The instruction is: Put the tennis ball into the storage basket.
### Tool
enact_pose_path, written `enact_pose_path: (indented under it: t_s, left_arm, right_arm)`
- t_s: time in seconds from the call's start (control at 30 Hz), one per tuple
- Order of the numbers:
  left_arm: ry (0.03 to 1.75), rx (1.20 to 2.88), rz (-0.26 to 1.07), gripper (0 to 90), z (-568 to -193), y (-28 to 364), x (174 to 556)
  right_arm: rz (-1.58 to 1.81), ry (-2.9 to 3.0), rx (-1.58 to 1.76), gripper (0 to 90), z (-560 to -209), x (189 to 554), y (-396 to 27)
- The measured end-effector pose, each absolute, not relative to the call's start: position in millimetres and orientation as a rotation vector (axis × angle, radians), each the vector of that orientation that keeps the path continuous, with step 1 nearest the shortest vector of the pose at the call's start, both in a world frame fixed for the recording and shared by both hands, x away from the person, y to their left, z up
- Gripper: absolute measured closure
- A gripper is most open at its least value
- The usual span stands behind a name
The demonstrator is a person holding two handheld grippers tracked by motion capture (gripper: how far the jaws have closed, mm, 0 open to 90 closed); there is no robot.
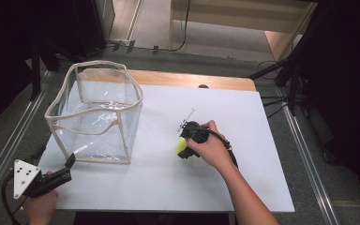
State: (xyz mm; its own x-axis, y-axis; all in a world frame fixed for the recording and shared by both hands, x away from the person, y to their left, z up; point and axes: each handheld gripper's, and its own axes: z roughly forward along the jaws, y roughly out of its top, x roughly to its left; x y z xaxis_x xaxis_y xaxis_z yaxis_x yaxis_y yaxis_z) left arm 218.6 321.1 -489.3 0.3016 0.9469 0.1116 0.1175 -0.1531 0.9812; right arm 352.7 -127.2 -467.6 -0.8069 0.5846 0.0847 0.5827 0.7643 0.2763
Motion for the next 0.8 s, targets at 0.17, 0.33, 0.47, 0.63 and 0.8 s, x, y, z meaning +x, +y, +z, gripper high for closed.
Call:
enact_pose_path:
  t_s: [0.17,0.33,0.47,0.63,0.8]
  left_arm:
    - [1.014,1.537,1.009,6.9,-489,321,219]
    - [1.016,1.535,1.008,6.9,-489,321,219]
    - [1.015,1.535,1.006,6.9,-489,322,219]
    - [1.02,1.526,1.004,6.9,-489,322,219]
    - [1.02,1.526,1.002,6.9,-489,322,219]
  right_arm:
    - [0.456,2.949,0.964,23.4,-464,353,-126]
    - [0.456,2.946,0.948,23.4,-461,354,-123]
    - [0.464,2.949,0.938,23.4,-458,355,-117]
    - [0.468,2.957,0.918,23.4,-457,357,-113]
    - [0.465,2.971,0.905,23.4,-455,357,-106]
